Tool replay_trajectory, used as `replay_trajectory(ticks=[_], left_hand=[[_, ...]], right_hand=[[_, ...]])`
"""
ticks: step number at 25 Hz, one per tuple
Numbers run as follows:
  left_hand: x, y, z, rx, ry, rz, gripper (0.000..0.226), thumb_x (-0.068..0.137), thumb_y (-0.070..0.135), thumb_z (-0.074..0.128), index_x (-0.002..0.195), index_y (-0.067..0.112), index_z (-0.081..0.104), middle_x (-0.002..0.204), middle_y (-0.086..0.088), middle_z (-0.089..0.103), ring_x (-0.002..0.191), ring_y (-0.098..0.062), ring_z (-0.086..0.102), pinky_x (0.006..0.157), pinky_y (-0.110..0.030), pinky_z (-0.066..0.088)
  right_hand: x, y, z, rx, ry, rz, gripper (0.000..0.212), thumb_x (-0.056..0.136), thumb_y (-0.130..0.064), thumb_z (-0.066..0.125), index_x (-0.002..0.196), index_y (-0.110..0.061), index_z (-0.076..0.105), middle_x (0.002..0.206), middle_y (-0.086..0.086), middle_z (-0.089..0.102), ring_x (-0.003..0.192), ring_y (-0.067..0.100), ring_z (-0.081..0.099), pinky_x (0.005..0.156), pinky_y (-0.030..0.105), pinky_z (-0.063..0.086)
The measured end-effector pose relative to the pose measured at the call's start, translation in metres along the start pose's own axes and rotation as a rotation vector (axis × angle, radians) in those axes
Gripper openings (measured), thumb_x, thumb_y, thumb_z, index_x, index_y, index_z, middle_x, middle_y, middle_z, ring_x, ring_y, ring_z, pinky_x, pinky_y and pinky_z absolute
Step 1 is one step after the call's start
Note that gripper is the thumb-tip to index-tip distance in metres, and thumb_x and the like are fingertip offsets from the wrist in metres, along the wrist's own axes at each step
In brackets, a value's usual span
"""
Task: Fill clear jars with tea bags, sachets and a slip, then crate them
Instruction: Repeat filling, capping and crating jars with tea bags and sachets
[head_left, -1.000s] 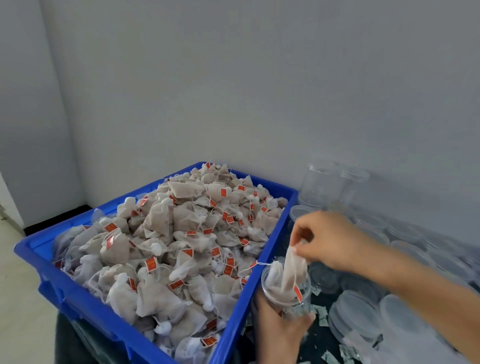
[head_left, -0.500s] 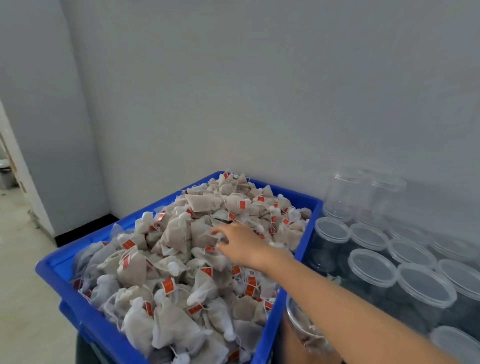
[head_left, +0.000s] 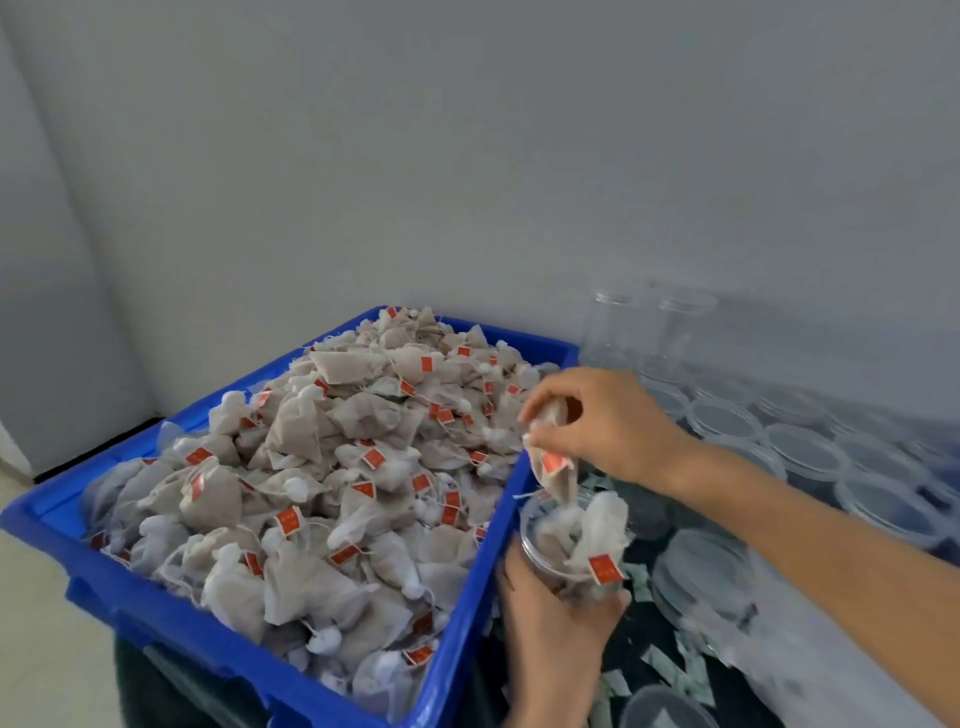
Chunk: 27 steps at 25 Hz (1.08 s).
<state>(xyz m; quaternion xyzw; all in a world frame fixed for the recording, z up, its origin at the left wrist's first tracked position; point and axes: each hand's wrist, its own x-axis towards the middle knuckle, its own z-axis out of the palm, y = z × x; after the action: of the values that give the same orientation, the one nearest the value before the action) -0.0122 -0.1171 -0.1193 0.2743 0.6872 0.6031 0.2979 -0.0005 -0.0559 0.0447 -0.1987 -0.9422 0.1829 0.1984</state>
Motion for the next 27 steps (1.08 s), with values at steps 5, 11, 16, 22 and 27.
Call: replay_trajectory(ticks=[5,11,16,22,27], left_hand=[[-0.038,0.014,-0.017,0.127,0.088,0.15,0.084,0.052,0.023,0.091,0.126,0.02,0.052,0.122,0.002,0.055,0.111,-0.013,0.056,0.091,-0.032,0.051],[-0.069,0.011,-0.019,0.089,0.122,0.179,0.091,0.05,0.027,0.094,0.127,0.022,0.046,0.117,0.009,0.047,0.102,-0.006,0.047,0.088,-0.03,0.047],[-0.069,0.012,-0.032,0.081,0.146,0.214,0.086,0.047,0.032,0.093,0.118,0.032,0.043,0.112,0.012,0.044,0.102,-0.007,0.046,0.085,-0.033,0.047],[-0.067,0.007,-0.049,0.082,0.18,0.212,0.084,0.045,0.028,0.093,0.119,0.023,0.052,0.113,0.005,0.052,0.106,-0.015,0.051,0.088,-0.036,0.047],[-0.071,0.004,-0.048,0.098,0.145,0.189,0.094,0.045,0.027,0.094,0.126,0.02,0.049,0.118,0.004,0.048,0.11,-0.015,0.049,0.096,-0.04,0.046]], right_hand=[[-0.072,0.006,0.006,-0.364,-0.508,0.043,0.019,0.092,-0.024,0.05,0.08,-0.019,0.064,0.079,-0.002,0.06,0.068,0.012,0.05,0.066,0.032,0.037],[-0.086,0.003,-0.009,-0.152,-0.271,0.097,0.022,0.089,-0.021,0.055,0.105,-0.023,0.07,0.1,-0.009,0.069,0.081,0.002,0.057,0.072,0.019,0.045],[-0.095,0.015,-0.024,-0.159,0.065,0.044,0.018,0.088,-0.013,0.058,0.097,-0.021,0.071,0.095,-0.01,0.067,0.077,0.0,0.054,0.07,0.016,0.039],[-0.128,0.071,0.045,-0.34,-0.226,0.437,0.022,0.089,-0.01,0.056,0.108,-0.013,0.068,0.109,0.007,0.067,0.099,0.023,0.062,0.081,0.027,0.045],[-0.145,0.091,0.077,-0.417,-0.361,0.486,0.023,0.082,-0.007,0.053,0.101,-0.008,0.067,0.1,0.014,0.067,0.089,0.029,0.061,0.068,0.029,0.042]])
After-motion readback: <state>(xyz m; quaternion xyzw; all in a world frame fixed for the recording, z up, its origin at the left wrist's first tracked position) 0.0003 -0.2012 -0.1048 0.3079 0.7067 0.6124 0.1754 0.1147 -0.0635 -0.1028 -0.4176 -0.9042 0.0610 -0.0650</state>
